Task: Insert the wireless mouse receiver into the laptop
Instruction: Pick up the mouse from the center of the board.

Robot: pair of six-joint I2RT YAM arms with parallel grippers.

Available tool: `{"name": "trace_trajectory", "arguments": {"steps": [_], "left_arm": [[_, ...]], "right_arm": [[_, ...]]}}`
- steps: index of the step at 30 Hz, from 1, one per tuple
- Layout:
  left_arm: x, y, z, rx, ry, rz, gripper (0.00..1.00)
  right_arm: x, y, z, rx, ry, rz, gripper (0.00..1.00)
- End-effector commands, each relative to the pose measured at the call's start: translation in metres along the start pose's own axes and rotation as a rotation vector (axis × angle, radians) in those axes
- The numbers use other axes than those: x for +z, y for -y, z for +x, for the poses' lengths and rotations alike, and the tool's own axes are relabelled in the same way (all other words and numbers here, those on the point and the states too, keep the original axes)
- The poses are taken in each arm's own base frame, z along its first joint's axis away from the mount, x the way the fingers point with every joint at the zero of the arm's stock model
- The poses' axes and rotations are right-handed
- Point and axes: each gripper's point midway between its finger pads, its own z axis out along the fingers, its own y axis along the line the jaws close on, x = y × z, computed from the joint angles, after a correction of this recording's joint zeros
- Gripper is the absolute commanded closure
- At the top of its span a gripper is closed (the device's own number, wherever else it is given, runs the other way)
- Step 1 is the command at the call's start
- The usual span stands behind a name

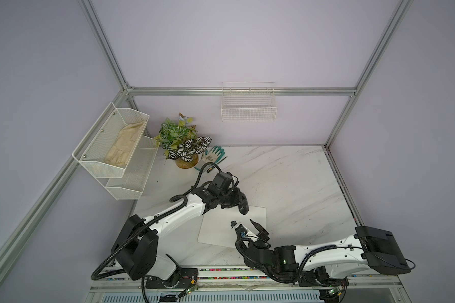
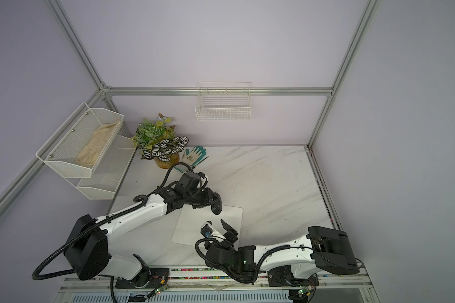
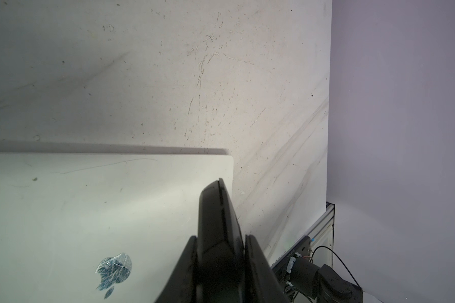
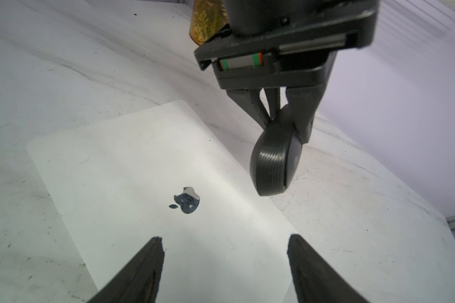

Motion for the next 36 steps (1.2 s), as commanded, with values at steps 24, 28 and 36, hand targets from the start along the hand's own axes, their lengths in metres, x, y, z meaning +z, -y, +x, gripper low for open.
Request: {"name": "trace_trajectory", "arguments": {"steps": [24,28,36], "left_arm": [[-0.033,0.047,-0.009,-0.067,0.023,0.152,0.94],[-0.034,0.049,-0.010,-0.064,0.025,0.156,0.94],[-0.034,0.051,-0.006,-0.071,0.009,0.162,0.93]], "right_arm": [[0.024,0.035,-0.024,0.100,0.111,0.103,0.27],[0.032,0.024,-0.020,0.029,0.095,0.092,0.27],[0.039,0.023,-0.030,-0.060,0.131,0.145,0.33]]}}
